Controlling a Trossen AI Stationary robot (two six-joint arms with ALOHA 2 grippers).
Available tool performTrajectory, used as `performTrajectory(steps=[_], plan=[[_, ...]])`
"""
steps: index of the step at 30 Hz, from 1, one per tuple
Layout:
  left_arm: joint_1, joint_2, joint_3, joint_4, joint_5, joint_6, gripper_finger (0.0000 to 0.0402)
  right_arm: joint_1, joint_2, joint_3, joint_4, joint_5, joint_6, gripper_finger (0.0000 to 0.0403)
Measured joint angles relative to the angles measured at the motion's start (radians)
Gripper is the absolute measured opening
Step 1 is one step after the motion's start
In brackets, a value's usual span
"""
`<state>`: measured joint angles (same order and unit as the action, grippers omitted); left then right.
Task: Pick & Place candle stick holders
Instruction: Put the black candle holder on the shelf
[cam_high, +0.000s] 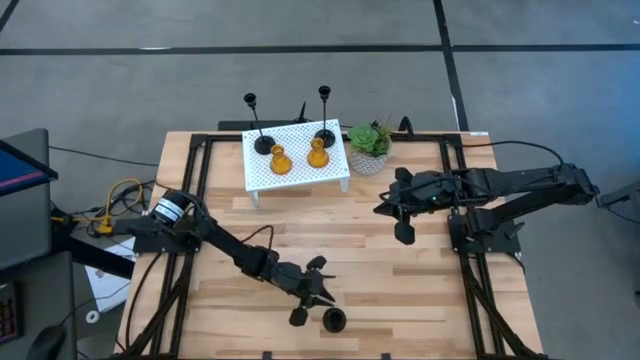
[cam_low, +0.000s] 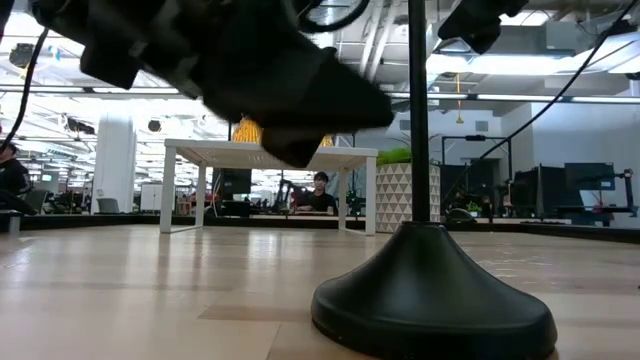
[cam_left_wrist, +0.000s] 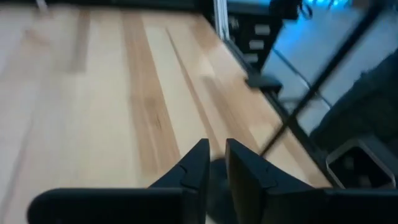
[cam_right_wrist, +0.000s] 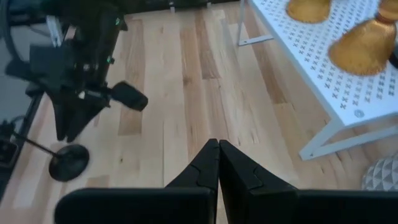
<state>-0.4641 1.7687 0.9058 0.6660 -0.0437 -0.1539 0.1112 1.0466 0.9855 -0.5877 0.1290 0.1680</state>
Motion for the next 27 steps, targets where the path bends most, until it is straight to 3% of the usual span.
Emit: performTrajectory(steps=[8,18,27], plan=[[-0.015,0.0,0.0,-0.037,0.048,0.083,0.0112,0.001,0.0,0.0,0.0,0.001,0.114,0.0],[-0.02,0.0,0.0,0.01,0.048,0.098,0.0199,0.001,0.0,0.0,0.0,0.002,0.122,0.0],[-0.037,0.053,0.072,0.022,0.04,0.098,0.0202,0.001,0.0,0.0,-0.001,0.002,0.121,0.0]])
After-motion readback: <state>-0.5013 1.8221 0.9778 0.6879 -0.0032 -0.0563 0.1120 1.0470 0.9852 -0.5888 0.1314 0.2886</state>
